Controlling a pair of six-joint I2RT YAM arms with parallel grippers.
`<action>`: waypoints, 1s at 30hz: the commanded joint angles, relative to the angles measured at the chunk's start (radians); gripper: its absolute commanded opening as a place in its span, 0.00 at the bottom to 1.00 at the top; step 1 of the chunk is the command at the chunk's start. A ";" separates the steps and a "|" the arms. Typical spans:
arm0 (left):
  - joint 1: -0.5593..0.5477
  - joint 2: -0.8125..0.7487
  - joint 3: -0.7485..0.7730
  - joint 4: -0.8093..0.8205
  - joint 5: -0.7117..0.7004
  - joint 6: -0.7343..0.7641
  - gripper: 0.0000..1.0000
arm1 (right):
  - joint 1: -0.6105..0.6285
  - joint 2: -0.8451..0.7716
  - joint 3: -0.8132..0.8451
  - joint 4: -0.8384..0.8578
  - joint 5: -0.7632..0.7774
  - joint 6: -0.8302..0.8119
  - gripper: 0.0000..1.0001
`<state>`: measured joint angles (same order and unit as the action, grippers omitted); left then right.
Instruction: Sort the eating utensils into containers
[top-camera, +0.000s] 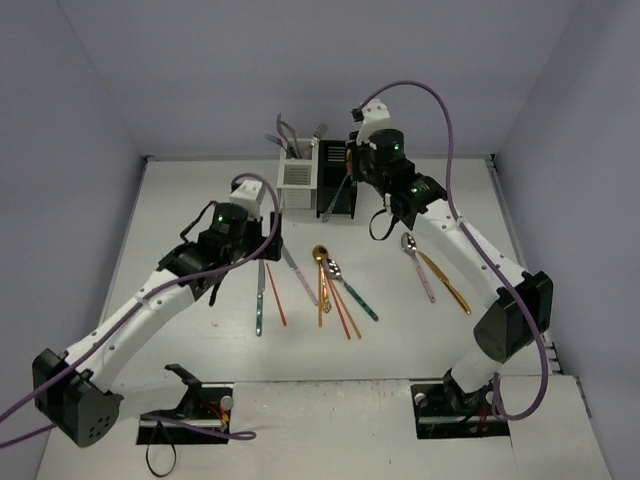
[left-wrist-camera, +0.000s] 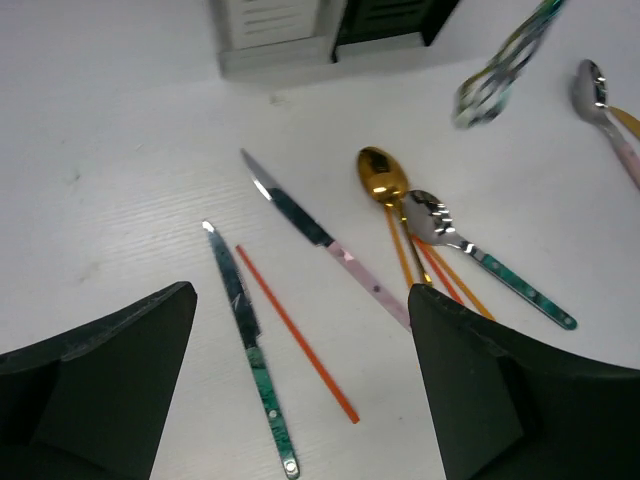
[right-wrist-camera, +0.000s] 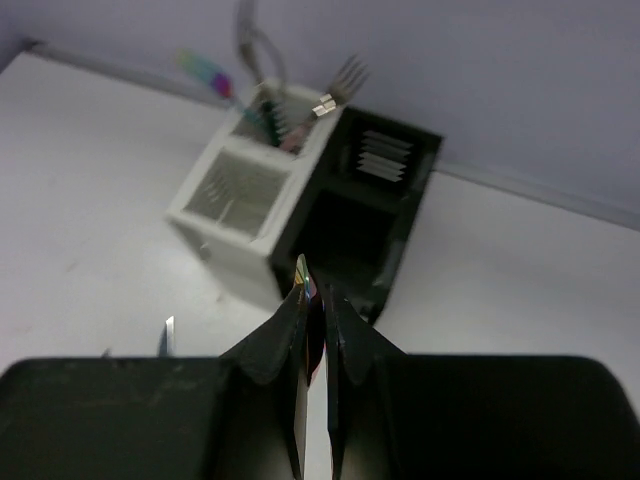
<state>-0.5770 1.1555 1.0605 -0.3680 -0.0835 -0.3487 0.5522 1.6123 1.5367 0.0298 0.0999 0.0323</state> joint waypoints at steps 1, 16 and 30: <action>0.116 -0.096 -0.086 -0.043 -0.060 -0.081 0.85 | -0.100 0.078 0.164 0.121 0.128 -0.064 0.00; 0.196 -0.233 -0.270 -0.065 -0.023 -0.113 0.86 | -0.213 0.545 0.701 0.226 0.123 -0.112 0.00; 0.197 -0.232 -0.284 -0.058 -0.021 -0.101 0.86 | -0.213 0.742 0.748 0.324 -0.054 -0.104 0.01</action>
<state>-0.3859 0.9340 0.7612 -0.4801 -0.0948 -0.4564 0.3393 2.3702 2.2665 0.1920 0.1175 -0.0727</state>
